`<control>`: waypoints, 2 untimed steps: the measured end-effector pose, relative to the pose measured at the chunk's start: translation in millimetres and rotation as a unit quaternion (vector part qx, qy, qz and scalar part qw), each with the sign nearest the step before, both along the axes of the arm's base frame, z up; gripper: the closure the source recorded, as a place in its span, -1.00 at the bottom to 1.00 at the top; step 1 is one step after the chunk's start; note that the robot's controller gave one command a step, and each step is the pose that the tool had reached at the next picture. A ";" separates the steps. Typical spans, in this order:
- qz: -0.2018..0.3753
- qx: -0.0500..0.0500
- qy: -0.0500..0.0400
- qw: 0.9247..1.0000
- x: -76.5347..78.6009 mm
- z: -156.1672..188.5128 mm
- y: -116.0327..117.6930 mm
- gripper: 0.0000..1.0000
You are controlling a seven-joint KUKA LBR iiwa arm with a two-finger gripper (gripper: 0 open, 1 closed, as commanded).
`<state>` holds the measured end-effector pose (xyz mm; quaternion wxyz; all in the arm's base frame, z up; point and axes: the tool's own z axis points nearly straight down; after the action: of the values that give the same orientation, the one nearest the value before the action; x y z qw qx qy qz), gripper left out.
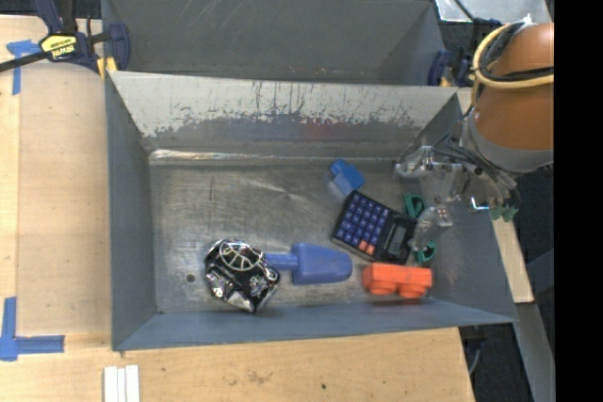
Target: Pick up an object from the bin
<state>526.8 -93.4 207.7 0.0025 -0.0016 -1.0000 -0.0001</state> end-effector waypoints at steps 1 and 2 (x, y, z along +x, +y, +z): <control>0.002 -0.001 -0.004 1.000 1.8 4.4 0.4 -1.00; 0.038 -0.001 -0.007 0.999 33.1 -60.2 3.2 -1.00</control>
Offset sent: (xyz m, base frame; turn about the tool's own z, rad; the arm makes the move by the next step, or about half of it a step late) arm 0.0632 0.0078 -0.1377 -0.1582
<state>559.9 -90.3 147.5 -0.0044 0.0362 -0.9993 0.0010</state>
